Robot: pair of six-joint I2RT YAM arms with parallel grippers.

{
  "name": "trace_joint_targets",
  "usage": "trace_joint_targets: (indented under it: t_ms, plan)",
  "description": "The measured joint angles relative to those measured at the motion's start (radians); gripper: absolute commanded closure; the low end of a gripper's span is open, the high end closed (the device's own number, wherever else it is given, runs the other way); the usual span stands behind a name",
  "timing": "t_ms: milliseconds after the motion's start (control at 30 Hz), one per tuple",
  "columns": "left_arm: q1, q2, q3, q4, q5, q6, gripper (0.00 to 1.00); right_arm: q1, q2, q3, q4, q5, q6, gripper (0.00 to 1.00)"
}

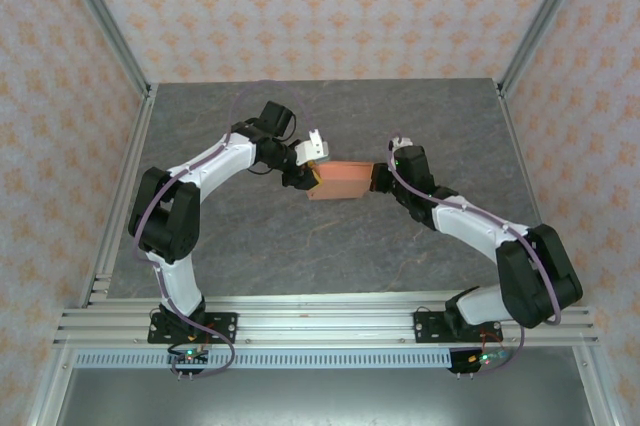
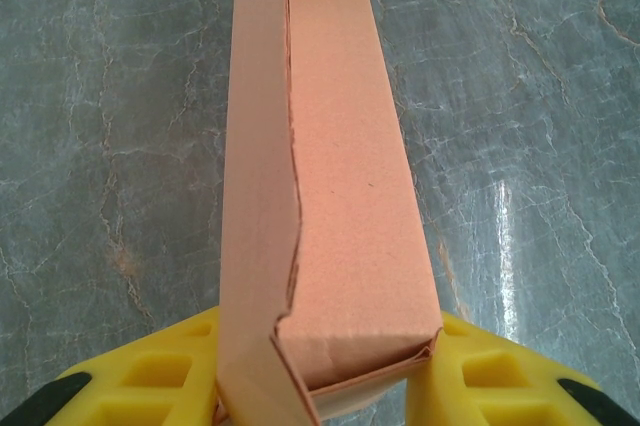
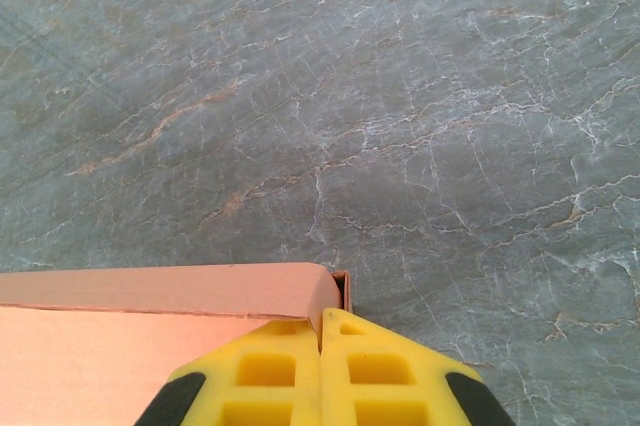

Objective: Fold the paper box

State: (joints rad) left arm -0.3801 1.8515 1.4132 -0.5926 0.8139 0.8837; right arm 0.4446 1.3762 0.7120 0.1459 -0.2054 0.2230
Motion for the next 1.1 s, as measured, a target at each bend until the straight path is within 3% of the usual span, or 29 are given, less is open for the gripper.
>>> trace_joint_targets:
  t_ms: [567,1100]
  plan:
    - [-0.006,0.004,0.000,-0.001,0.000,0.001,0.61,0.015,-0.021,-0.001,-0.034,0.034,-0.005,1.00]
    - [0.003,0.021,0.000,-0.009,-0.070,-0.056,0.46,0.071,-0.022,0.011,-0.065,0.120,0.006,1.00]
